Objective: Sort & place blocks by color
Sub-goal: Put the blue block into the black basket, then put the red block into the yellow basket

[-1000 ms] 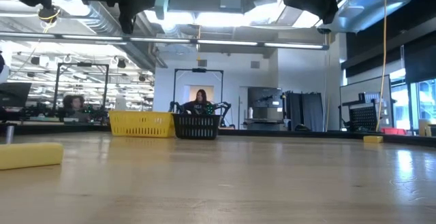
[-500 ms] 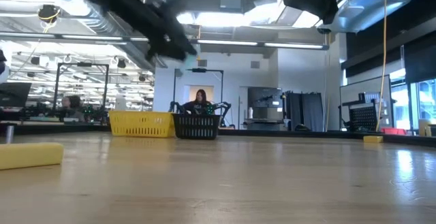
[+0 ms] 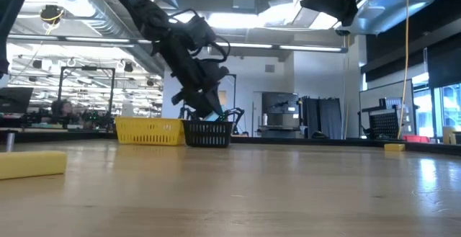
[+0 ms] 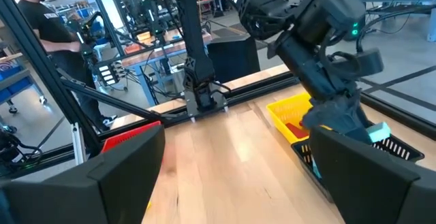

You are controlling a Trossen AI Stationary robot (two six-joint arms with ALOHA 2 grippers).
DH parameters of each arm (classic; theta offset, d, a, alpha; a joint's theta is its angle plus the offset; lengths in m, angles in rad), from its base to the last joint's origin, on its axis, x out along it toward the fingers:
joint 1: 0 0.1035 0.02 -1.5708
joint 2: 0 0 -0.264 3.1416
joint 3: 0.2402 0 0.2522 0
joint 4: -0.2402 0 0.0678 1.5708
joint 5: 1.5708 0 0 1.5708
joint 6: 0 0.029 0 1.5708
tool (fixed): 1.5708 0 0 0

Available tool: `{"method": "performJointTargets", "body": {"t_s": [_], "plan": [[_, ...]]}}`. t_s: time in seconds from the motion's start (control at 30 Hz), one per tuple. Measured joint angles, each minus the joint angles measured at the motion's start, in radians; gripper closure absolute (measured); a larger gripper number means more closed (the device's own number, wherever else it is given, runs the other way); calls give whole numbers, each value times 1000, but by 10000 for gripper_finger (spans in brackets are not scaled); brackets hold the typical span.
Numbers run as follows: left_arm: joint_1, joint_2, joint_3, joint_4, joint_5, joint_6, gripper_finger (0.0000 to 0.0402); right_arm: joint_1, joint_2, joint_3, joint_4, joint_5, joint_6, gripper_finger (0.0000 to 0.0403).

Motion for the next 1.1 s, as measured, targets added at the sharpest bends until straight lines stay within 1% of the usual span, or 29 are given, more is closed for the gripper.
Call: {"method": "performJointTargets", "body": {"t_s": [0.13, 0.2, 0.3, 0.4, 0.47, 0.57, 0.63, 0.73, 0.87, 0.97, 1.1], "plan": [[-9, 0, 1, -5, -62, 7, 281, 0, 0, 0, 0, -1, 0, 39], [-10, -5, 1, -19, -85, 14, 254, 0, 0, 0, 0, -1, 0, 39], [-10, -7, 1, -25, -94, 15, 197, 0, 0, 0, 0, -1, 0, 39], [-4, -7, 1, -28, -39, 11, 154, 0, 0, 0, 0, -1, 0, 39], [0, -7, 1, -30, 9, 9, 135, 0, 0, 0, 0, -1, 0, 39], [12, -29, 1, -63, 75, -19, 123, 0, 0, 0, 0, -1, 0, 39], [16, -63, 1, -76, 86, -22, 121, 0, 0, 0, 1, -1, 0, 39], [9, -147, 0, -118, 105, 3, 124, 0, 0, 0, 9, -1, 0, 39], [-54, -319, -22, -94, 112, 9, 128, 0, 0, 0, 11, 0, -1, 39], [-139, -465, -80, -26, 85, 9, 129, 0, 0, 0, 10, 0, -1, 39], [-289, -649, -222, 166, 45, 1, 129, 0, 0, 0, 8, 0, 0, 39]]}}
